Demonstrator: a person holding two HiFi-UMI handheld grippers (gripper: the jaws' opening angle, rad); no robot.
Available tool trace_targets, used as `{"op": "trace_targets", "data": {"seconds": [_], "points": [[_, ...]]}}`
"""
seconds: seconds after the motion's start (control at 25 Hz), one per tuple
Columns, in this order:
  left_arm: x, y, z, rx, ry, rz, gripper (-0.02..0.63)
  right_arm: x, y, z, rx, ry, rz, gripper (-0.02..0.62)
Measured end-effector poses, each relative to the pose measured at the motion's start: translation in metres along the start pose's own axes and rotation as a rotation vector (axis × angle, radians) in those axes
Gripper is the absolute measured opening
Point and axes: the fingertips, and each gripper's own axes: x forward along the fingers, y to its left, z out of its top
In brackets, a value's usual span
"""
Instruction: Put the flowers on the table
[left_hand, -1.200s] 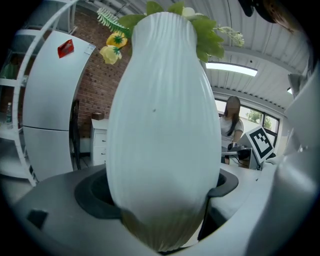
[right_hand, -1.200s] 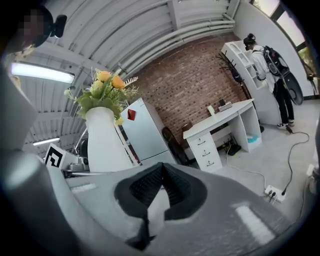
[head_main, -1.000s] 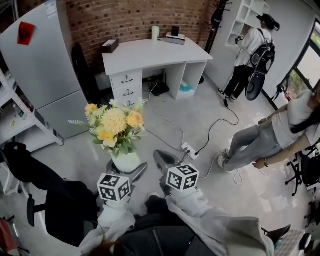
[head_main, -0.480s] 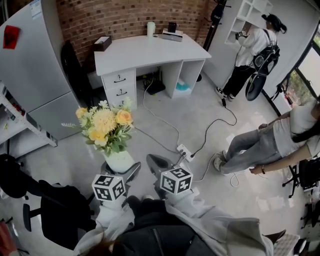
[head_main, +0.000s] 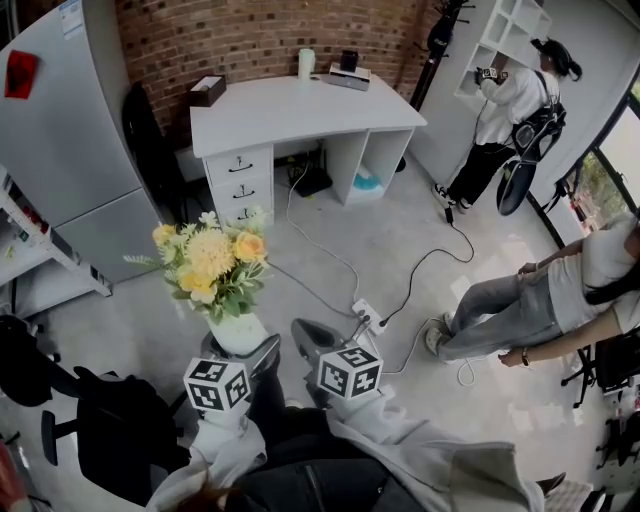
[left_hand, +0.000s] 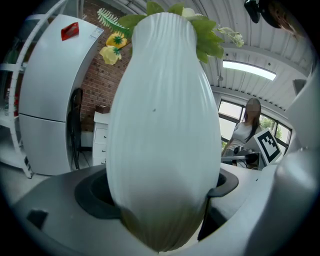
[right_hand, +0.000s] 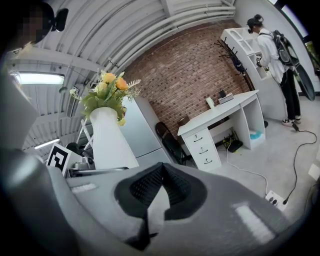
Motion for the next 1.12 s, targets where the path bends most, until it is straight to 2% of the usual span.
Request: {"op": "trace_targets", "data": {"seconds": [0.32, 0.52, 0.72, 0.88, 1.12], "points": [[0.032, 0.035, 0.025, -0.021, -0.007, 0.003, 0.492, 0.037, -0.020, 0.013, -0.009, 0.025, -0.010, 0.000], [0.072, 0.066, 0.055, -0.021, -0.006, -0.002, 0.492, 0.071, -0.058, 0.043, -0.028, 0.007, -0.061, 0.000], [0.112, 0.111, 0.107, -0.004, -0.022, 0.011, 0.492, 0.122, -0.082, 0.093, -0.021, -0.029, -0.067, 0.000], [0.146, 0.147, 0.141, 0.027, -0.040, 0.026, 0.492, 0.173, -0.098, 0.118, -0.020, -0.036, -0.058, 0.000], [0.185, 0.208, 0.195, 0.037, -0.046, 0.039, 0.492, 0.259, -0.097, 0.160, -0.028, -0.028, -0.020, 0.000]]}}
